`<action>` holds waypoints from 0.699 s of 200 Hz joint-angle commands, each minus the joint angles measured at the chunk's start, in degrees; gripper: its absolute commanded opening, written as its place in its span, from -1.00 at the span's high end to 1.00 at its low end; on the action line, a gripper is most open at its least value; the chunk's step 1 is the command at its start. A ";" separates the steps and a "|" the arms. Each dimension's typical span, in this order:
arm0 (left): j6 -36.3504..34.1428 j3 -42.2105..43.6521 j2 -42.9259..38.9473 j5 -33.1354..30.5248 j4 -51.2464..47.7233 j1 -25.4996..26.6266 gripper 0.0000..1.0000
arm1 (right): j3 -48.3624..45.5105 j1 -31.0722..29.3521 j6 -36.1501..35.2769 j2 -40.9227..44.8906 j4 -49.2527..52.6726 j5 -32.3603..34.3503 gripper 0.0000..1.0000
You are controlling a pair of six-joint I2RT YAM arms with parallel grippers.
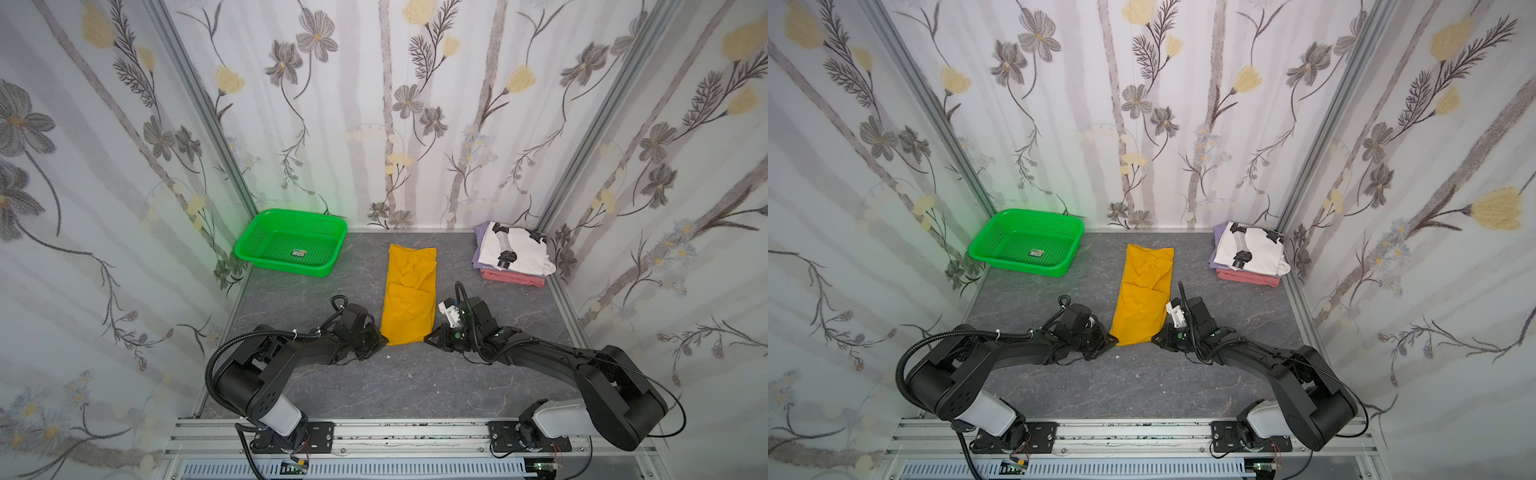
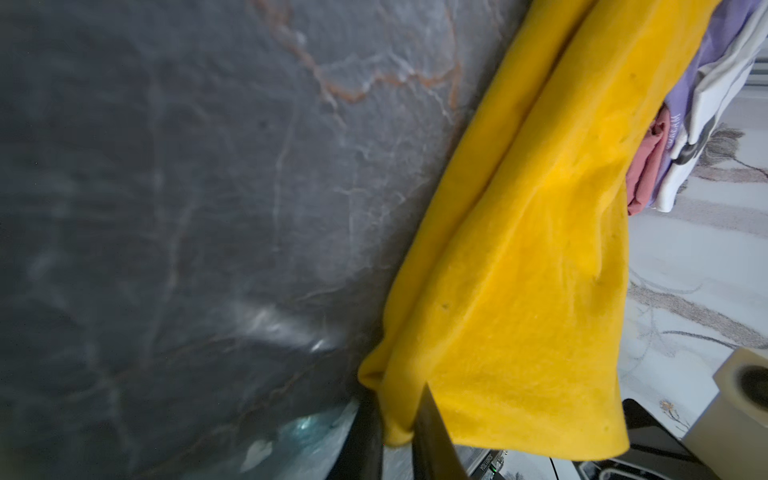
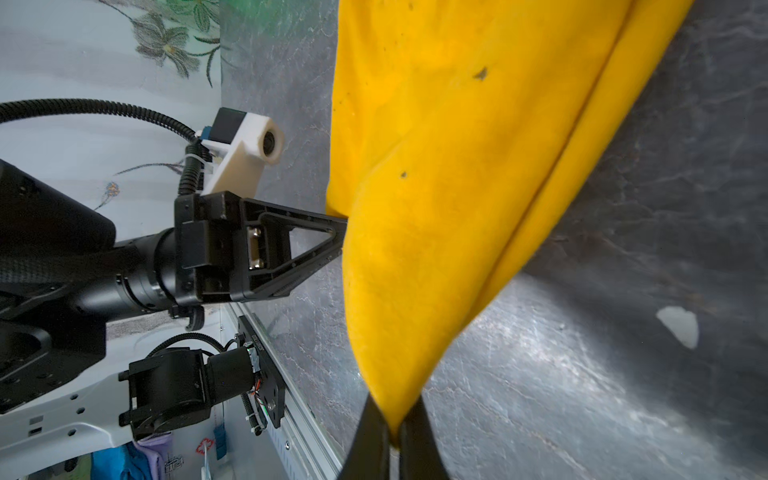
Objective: Fold and stack the t-shirts
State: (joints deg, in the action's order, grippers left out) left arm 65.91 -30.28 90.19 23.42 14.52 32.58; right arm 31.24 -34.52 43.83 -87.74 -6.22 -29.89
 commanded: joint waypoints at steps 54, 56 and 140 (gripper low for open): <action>-21.51 -9.19 -5.63 -4.36 -38.72 2.42 1.00 | -6.32 -6.20 -8.68 5.44 4.98 -2.34 1.00; -21.94 -9.29 -6.08 -4.42 -39.67 2.52 1.00 | -6.45 -6.57 -8.83 5.67 5.34 -2.40 1.00; -20.45 -11.12 -27.92 -7.73 -63.36 13.98 1.00 | -10.84 -31.98 1.02 19.50 1.09 -2.51 1.00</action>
State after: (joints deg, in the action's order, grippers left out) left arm 43.72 -38.52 67.24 19.92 -39.79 44.82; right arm 20.16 -62.50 40.16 -72.58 -3.40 -32.18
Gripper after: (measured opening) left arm 0.067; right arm 0.053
